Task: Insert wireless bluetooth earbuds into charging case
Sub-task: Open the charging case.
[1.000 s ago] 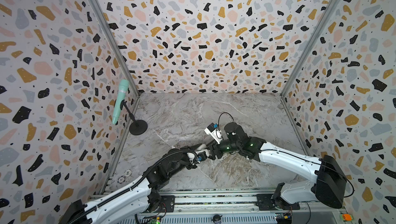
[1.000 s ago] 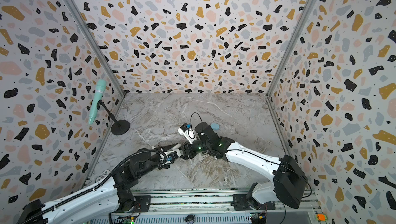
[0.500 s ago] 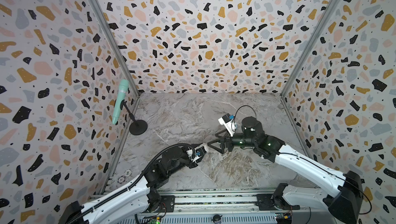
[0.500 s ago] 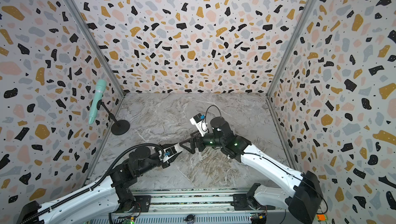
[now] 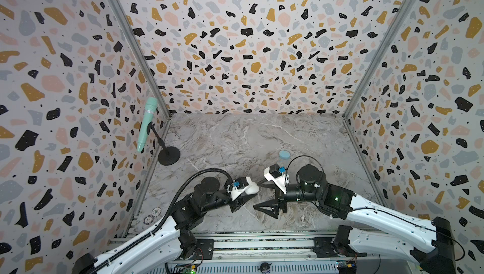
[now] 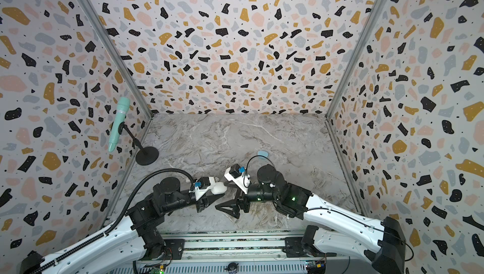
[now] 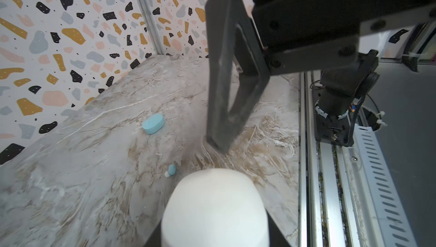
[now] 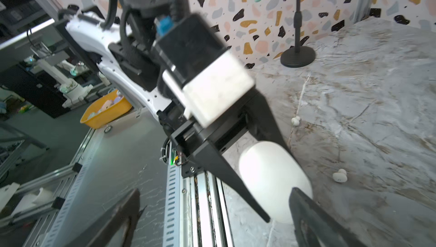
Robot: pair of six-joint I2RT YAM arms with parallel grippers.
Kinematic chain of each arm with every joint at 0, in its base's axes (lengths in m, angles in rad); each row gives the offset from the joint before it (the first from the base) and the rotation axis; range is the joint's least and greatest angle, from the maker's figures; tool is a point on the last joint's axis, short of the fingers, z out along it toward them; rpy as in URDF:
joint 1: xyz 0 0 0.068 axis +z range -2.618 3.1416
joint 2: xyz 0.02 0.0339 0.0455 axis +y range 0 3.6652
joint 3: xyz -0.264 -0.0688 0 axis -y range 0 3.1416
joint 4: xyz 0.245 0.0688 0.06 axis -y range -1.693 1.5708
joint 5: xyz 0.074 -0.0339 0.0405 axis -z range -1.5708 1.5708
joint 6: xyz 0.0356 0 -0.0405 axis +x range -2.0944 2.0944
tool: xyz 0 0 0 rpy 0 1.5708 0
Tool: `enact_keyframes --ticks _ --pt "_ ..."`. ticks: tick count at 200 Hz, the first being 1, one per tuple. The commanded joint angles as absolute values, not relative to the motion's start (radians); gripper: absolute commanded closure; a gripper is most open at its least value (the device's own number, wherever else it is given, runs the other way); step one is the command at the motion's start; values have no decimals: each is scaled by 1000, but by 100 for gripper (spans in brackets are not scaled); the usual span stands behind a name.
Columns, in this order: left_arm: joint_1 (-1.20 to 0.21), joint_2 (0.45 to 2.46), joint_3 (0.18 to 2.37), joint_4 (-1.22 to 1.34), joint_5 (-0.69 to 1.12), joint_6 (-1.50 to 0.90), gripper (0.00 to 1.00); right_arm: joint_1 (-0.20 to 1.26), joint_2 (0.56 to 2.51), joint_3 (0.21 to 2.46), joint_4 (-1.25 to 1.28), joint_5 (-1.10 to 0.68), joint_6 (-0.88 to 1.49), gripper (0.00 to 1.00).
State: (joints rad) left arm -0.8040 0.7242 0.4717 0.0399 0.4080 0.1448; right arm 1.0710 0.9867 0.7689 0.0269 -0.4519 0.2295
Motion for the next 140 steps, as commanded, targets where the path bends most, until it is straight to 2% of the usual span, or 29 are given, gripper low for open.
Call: enact_keyframes --ticks 1,43,140 --pt "-779 740 503 58 583 113 100 1091 970 770 21 -356 167 2" --pt "-778 740 482 65 655 137 100 1094 942 736 44 -255 167 3" --pt "-773 725 482 47 706 186 100 1112 968 732 35 -194 159 4"
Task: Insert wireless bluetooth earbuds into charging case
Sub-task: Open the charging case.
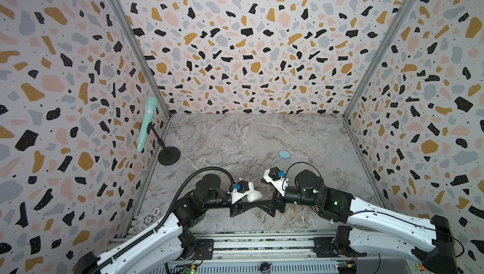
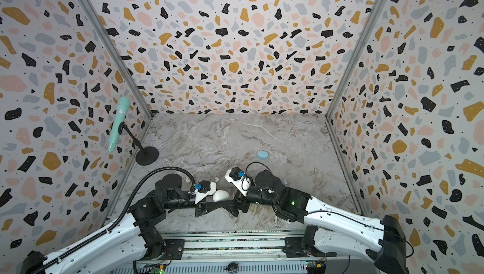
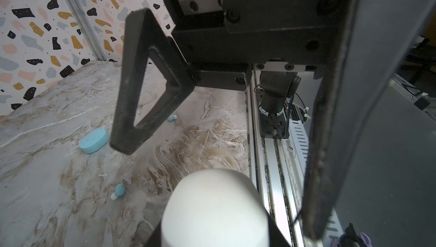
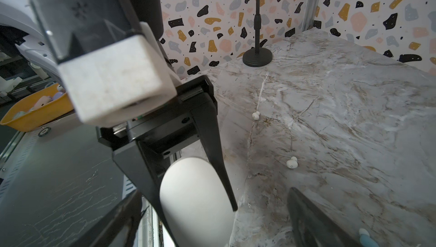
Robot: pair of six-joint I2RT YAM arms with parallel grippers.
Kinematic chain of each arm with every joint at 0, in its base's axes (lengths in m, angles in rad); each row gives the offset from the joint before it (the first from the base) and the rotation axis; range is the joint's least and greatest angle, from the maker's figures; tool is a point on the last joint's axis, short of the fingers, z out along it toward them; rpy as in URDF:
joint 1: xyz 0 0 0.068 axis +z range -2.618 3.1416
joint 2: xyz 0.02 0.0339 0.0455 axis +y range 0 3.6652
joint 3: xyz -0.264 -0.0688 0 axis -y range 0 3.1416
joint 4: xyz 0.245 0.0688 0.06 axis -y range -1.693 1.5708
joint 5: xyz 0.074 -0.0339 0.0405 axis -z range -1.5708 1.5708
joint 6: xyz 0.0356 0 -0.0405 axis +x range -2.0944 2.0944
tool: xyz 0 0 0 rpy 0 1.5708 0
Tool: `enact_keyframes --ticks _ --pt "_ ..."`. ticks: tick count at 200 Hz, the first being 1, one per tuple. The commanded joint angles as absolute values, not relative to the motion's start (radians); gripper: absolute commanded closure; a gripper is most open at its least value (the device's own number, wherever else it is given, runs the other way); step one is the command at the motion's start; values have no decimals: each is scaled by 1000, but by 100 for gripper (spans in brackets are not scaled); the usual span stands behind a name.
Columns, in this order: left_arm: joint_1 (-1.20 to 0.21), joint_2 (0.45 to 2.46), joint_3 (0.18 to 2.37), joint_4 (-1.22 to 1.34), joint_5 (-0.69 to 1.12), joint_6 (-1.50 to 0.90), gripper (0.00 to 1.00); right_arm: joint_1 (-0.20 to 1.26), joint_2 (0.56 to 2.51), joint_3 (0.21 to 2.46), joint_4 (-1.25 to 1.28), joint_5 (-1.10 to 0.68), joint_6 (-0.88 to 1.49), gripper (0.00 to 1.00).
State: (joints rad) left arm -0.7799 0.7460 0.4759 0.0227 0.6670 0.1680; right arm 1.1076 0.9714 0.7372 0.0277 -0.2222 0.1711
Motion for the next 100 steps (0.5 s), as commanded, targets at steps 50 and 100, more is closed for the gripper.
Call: enact_keyframes --ticks 50,100 --pt "-763 697 479 49 715 186 100 1117 968 730 29 -204 152 5" --pt "-757 698 480 52 733 189 100 1140 979 726 23 -129 153 5"
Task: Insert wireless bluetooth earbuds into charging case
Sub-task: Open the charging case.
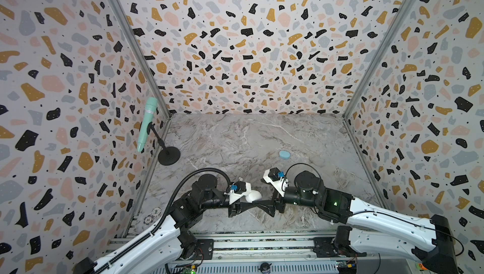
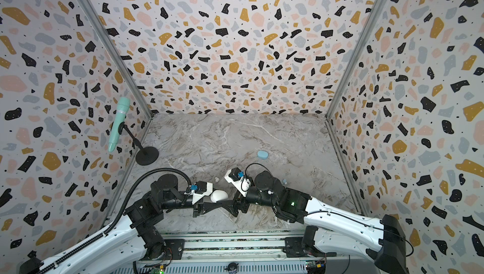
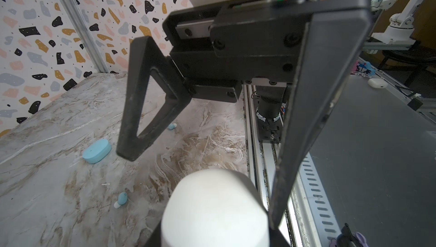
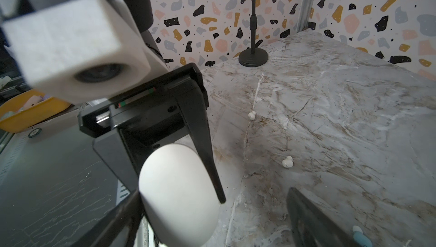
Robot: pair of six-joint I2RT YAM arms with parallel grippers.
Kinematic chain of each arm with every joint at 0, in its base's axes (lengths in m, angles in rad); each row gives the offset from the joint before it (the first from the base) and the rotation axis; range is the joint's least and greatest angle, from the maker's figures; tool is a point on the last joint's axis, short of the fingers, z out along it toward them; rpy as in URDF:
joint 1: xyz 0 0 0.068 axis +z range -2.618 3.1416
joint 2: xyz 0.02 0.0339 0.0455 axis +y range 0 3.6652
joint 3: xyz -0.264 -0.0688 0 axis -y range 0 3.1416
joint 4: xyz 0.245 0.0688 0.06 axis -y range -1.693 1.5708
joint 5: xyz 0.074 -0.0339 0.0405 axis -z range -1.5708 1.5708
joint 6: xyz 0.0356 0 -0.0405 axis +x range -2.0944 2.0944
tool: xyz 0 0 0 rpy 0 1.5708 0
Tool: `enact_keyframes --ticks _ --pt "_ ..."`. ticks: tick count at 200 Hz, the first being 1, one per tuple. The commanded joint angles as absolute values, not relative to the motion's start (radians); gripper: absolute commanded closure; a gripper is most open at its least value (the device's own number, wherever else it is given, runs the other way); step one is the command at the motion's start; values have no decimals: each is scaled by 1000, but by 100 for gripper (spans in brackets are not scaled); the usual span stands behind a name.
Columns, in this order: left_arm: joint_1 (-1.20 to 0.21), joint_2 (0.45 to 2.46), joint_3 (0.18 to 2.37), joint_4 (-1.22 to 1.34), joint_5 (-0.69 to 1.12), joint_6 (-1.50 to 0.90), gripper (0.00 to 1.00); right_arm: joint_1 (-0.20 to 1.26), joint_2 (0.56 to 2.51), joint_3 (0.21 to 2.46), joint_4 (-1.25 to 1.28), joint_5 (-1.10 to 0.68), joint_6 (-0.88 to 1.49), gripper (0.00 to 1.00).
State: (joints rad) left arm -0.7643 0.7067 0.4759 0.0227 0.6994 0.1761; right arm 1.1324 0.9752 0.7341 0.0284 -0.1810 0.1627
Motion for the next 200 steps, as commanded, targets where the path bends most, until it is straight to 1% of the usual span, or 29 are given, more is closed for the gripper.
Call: enact_keyframes --ticks 1,74,154,187,200 --pt "-757 698 480 52 734 188 100 1141 980 726 24 -126 153 5" --pt "-757 700 471 55 755 190 100 1139 951 751 15 41 167 6" --pt "-756 699 466 61 761 195 100 1138 942 801 -5 62 165 8" --pt "-757 696 465 63 758 195 100 1139 951 824 -29 33 150 14" --pt "-758 695 465 63 753 194 100 1140 955 827 -30 -7 142 22"
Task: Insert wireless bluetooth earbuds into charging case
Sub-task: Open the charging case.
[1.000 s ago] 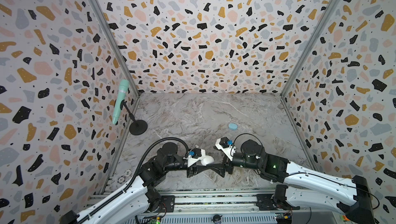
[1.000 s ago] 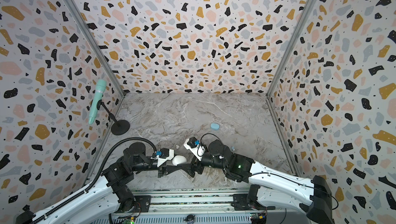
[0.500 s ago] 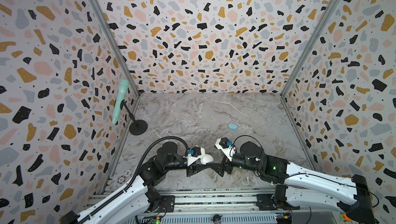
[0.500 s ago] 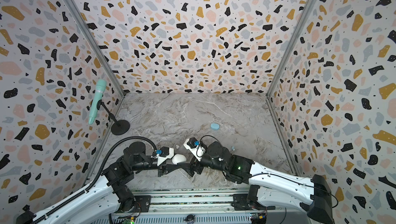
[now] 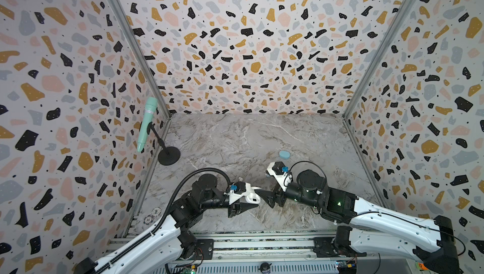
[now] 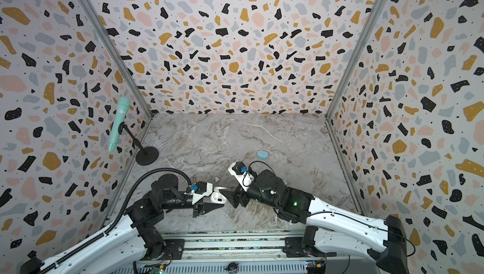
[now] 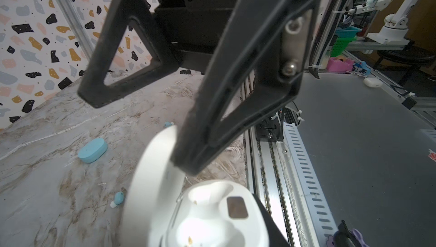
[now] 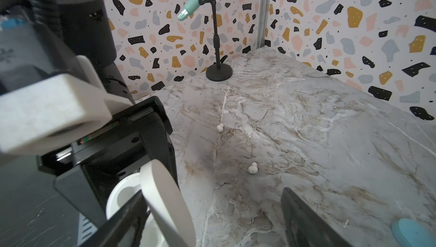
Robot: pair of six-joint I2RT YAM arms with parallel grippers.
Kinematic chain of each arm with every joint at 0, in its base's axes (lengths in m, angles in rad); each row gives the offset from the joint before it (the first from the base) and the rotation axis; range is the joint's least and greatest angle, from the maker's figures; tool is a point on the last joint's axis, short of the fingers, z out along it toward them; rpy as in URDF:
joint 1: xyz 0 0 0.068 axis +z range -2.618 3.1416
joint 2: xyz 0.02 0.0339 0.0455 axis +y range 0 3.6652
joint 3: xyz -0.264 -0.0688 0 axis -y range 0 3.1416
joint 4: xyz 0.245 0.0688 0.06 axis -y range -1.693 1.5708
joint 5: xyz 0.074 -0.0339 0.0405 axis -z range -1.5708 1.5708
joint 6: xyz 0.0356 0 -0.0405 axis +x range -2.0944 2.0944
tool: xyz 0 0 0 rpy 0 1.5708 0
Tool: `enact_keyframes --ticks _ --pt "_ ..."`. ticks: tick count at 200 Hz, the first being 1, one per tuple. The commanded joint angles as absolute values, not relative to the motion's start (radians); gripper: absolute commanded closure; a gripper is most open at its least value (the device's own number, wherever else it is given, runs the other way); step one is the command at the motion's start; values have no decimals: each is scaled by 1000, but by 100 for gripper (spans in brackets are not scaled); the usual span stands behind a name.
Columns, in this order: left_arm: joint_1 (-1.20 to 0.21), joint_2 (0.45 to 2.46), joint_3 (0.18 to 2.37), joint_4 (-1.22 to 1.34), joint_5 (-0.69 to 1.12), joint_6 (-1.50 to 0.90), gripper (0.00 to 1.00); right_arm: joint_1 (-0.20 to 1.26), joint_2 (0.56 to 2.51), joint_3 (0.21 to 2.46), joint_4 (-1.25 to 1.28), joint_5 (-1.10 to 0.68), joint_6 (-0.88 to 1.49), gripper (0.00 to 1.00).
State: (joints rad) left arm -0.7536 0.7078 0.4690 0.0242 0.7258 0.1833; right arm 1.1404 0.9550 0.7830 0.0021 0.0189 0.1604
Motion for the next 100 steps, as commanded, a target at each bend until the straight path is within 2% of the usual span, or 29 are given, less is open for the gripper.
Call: enact_keyframes --ticks 1,34,70,100 --pt "-757 695 465 62 752 194 100 1140 955 827 -30 -10 142 22" --pt "-757 692 466 60 748 196 100 1139 960 825 -32 -113 114 35" --pt "-756 696 468 60 755 197 100 1140 985 834 -41 -135 100 57" --pt "-757 702 467 61 765 196 100 1140 996 836 -38 -146 93 66"
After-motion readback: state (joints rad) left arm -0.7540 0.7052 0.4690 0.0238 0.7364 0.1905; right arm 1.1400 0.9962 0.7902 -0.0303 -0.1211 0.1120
